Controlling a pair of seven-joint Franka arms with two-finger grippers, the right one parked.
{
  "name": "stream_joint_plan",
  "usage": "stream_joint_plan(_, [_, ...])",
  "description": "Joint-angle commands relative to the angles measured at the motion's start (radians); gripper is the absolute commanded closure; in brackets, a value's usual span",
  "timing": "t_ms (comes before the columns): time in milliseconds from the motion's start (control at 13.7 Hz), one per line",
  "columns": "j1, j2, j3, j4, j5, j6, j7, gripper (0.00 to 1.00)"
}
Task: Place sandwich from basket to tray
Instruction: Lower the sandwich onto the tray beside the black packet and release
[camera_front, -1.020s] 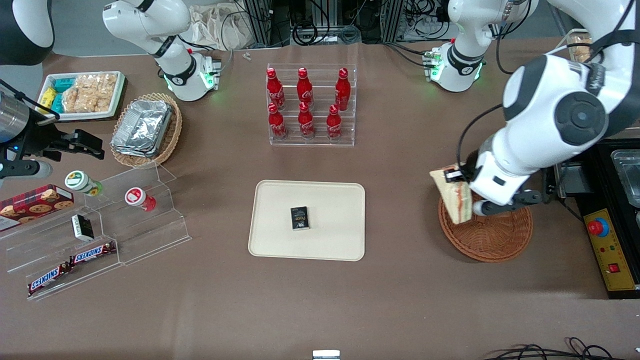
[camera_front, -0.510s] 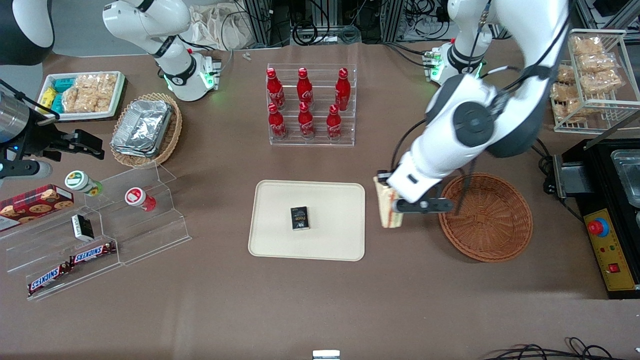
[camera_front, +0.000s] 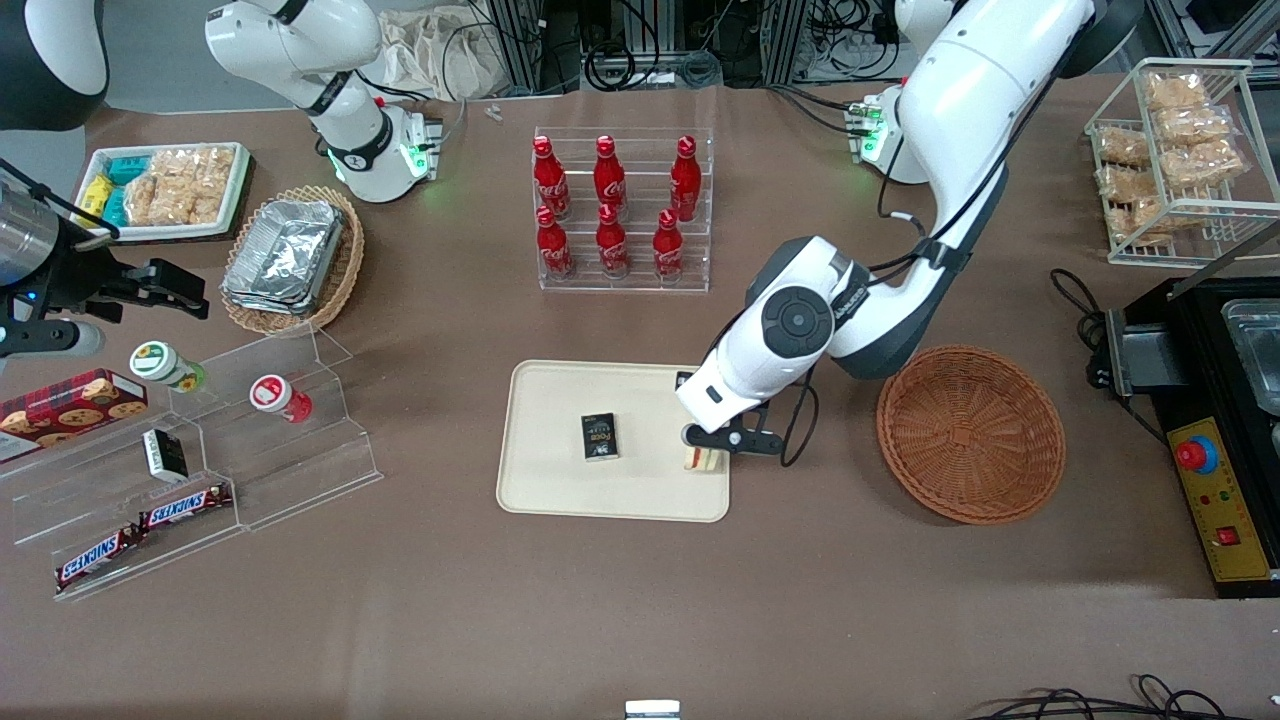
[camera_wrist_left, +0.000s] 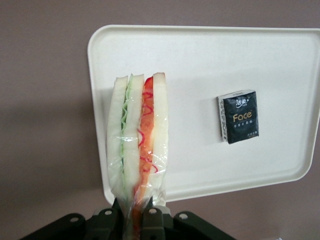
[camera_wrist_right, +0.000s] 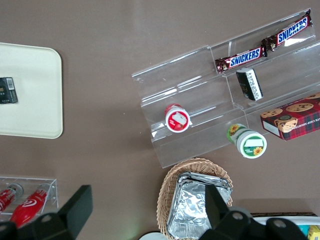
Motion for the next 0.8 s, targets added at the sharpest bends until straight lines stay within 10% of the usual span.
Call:
stream_joint_plan(0, [-0.016,0.068,0.009,0.025,0.071,0.058,-0.003,1.0])
stream_joint_plan(219, [-0.025,0.088,0.009,0.017,0.091,0.052,-0.004,0.93])
stream_joint_plan(510, [-0.025,0.097,0.009,0.011,0.09,0.054,-0.067,0.07])
stream_joint_plan(728, [-0.019,0.082,0.009,0.015,0.081,0.027,-0.073,0.01])
